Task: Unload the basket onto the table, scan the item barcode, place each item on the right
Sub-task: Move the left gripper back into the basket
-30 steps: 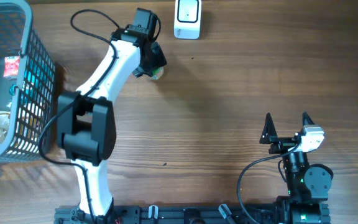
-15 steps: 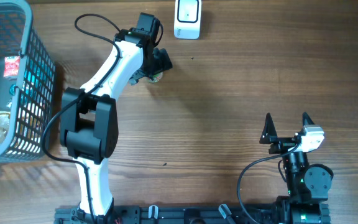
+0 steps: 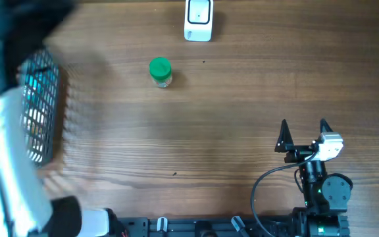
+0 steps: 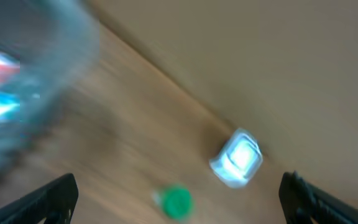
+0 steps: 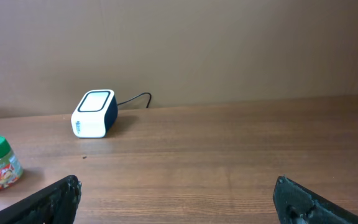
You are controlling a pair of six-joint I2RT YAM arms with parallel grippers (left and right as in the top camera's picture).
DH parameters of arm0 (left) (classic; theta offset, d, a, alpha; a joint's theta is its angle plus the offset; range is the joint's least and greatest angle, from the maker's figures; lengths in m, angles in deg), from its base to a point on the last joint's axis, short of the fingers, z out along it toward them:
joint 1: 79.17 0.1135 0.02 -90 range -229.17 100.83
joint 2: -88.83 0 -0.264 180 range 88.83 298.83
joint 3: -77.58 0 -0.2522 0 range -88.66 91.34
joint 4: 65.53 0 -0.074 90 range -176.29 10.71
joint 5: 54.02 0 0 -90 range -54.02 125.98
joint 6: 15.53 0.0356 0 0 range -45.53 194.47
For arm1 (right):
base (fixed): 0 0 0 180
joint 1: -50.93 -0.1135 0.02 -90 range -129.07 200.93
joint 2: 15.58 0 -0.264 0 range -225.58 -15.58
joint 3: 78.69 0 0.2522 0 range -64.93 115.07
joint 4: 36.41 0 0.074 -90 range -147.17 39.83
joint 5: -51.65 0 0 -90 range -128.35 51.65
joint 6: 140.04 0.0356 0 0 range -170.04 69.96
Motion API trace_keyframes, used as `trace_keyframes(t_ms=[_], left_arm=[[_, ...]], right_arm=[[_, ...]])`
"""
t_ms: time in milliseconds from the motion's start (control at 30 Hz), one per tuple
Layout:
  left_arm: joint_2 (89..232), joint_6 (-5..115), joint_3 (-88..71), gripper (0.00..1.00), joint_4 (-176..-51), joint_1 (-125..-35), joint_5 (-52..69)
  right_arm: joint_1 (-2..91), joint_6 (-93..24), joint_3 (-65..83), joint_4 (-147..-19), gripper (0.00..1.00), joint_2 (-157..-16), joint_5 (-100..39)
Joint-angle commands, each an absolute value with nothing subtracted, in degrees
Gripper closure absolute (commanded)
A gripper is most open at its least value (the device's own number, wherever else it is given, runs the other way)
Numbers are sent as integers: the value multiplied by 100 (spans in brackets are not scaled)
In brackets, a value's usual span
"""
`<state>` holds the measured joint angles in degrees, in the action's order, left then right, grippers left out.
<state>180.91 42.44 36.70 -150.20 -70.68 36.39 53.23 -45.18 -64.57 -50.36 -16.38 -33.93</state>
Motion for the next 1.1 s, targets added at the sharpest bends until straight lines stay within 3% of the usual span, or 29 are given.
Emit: trace_keyframes(t_ms=[0,133,300,800,1067], left_arm=[[18294,4622,3614,0,-15558,-5357,2793],[18624,5096,3607,0,-15744,-4010,2117],[19087,5354,3476,0,-15774,-3490,2214],[19365,8359,429,0,-12979,-3604,1892],[19365,10462,-39,0,-12288,-3912,1980]], right_arm=[[5341,-4553,-6459,-5021,0,-1638,-3452],[5341,-4555,-6457,-5021,0,-1638,-3452],[5341,-4553,-6457,-5021,0,-1638,-3449],[5341,-4555,-6459,-5021,0,-1638,-3452],[5341,-4555,-6457,-5021,0,-1638,-3452]])
